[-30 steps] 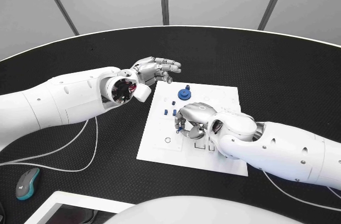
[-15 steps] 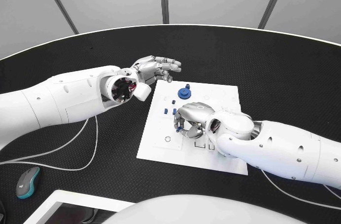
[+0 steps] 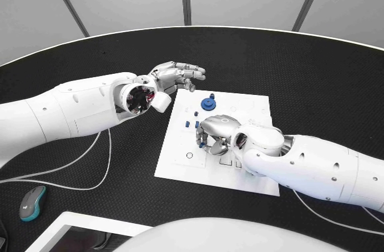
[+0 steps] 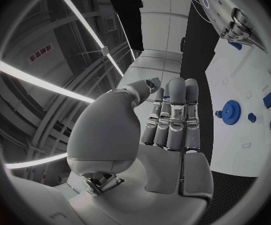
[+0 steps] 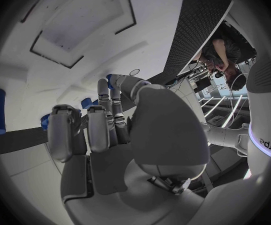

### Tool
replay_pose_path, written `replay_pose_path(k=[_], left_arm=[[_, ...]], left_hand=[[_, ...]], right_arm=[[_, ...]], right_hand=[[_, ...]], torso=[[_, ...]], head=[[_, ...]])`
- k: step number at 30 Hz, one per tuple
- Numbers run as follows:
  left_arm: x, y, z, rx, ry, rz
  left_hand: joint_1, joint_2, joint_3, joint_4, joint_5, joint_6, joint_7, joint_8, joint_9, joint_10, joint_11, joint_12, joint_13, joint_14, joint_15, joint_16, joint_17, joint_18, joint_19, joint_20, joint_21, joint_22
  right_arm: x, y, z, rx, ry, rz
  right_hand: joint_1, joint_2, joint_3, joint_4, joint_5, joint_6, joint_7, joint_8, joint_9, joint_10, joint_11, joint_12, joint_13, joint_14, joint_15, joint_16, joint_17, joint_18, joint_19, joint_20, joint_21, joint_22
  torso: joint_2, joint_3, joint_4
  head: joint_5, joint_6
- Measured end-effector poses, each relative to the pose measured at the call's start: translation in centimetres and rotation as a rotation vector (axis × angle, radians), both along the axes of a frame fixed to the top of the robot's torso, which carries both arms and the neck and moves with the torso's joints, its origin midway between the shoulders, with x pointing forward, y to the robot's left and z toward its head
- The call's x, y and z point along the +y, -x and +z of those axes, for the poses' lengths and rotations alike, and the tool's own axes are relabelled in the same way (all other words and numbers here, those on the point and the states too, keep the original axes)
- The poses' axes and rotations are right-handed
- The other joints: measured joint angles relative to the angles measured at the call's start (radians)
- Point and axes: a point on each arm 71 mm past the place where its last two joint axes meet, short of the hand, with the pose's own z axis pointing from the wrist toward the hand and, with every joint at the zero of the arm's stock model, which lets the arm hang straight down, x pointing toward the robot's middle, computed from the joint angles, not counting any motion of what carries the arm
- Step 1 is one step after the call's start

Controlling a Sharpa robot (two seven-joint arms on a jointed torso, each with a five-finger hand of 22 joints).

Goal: Assemble the parts on the task board

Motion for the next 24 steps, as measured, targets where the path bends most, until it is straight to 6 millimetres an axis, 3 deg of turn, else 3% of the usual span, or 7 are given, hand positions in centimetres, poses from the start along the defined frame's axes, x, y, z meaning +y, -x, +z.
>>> replay_pose_path(k=[16,18,24], left_arm=[[-0.05,0.02,0.00,0.002,0.000,-0.002],[-0.05,0.02,0.00,0.002,-0.001,-0.003],[-0.02,0.01,-0.02,0.004,-0.001,-0.004]], left_hand=[[0.000,0.000,0.000,0.000,0.000,0.000,0.000,0.000,0.000,0.000,0.000,0.000,0.000,0.000,0.000,0.000,0.000,0.000,0.000,0.000,0.000,0.000],[0.000,0.000,0.000,0.000,0.000,0.000,0.000,0.000,0.000,0.000,0.000,0.000,0.000,0.000,0.000,0.000,0.000,0.000,0.000,0.000,0.000,0.000],[0.000,0.000,0.000,0.000,0.000,0.000,0.000,0.000,0.000,0.000,0.000,0.000,0.000,0.000,0.000,0.000,0.000,0.000,0.000,0.000,0.000,-0.001]], right_arm=[[0.51,0.04,-0.51,0.015,0.018,0.001],[0.47,-0.01,-0.56,0.016,0.021,-0.002],[0.16,-0.27,-0.72,0.015,0.027,-0.012]], right_hand=[[-0.006,0.001,-0.005,-0.005,0.002,-0.004,-0.003,-0.004,0.001,-0.002,0.002,-0.009,0.000,0.000,0.000,0.000,0.000,0.000,0.000,0.000,-0.011,0.000],[-0.016,0.004,-0.007,-0.007,0.002,-0.014,0.003,-0.004,0.004,-0.004,0.004,-0.018,0.000,0.000,0.000,0.000,0.000,0.000,0.000,0.000,-0.019,0.000],[-0.041,-0.006,-0.010,-0.004,-0.004,-0.071,0.032,-0.047,-0.011,-0.055,0.024,-0.053,-0.009,-0.005,0.012,0.000,0.000,0.000,0.001,0.007,-0.039,0.001]], torso=[[0.000,-0.0006,0.0005],[0.000,-0.0007,0.0004],[-0.001,-0.0004,-0.0012]], head=[[0.001,-0.002],[0.002,-0.003],[0.004,-0.005]])
